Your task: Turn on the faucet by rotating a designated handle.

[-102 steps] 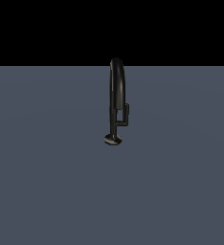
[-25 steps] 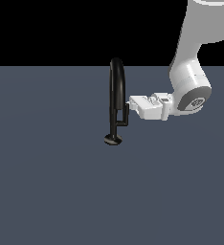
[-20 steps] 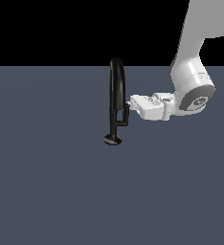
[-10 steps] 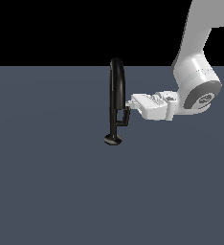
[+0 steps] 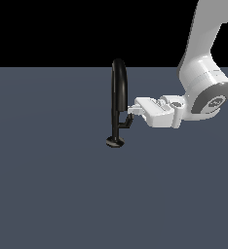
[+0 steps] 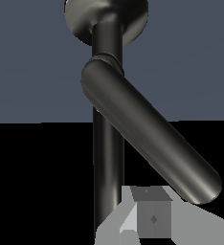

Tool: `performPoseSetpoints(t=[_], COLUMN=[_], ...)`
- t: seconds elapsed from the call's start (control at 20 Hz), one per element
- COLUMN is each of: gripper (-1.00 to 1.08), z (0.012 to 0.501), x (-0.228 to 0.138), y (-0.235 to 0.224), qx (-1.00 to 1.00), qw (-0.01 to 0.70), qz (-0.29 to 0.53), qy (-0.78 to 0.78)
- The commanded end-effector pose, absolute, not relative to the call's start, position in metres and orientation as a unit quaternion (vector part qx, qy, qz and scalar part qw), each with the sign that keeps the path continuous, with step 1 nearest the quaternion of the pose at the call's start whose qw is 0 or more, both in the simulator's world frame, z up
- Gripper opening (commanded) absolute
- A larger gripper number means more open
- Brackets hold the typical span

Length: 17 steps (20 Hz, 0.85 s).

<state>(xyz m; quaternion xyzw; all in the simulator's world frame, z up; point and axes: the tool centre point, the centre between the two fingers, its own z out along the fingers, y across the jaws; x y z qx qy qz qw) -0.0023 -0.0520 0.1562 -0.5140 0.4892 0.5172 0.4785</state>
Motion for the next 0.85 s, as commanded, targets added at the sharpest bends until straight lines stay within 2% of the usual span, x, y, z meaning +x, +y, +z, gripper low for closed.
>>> performPoseSetpoints(t=[0.0,0.2,0.3,0.8], gripper=[-1.0,-1.0,-1.0,-1.0], z=[0.144,0.138,0.147,0.089], x=[-0.018,-0.033,-0.024,-0.05], y=[-0.053,-0.054,-0.053,-0.055], qx=[-0.507,-0.507,-0.513,-0.508], qw=[0.473,0.473,0.477,0.473], qz=[0.525,0.526,0.519,0.525], qy=[0.493,0.493,0.489,0.492])
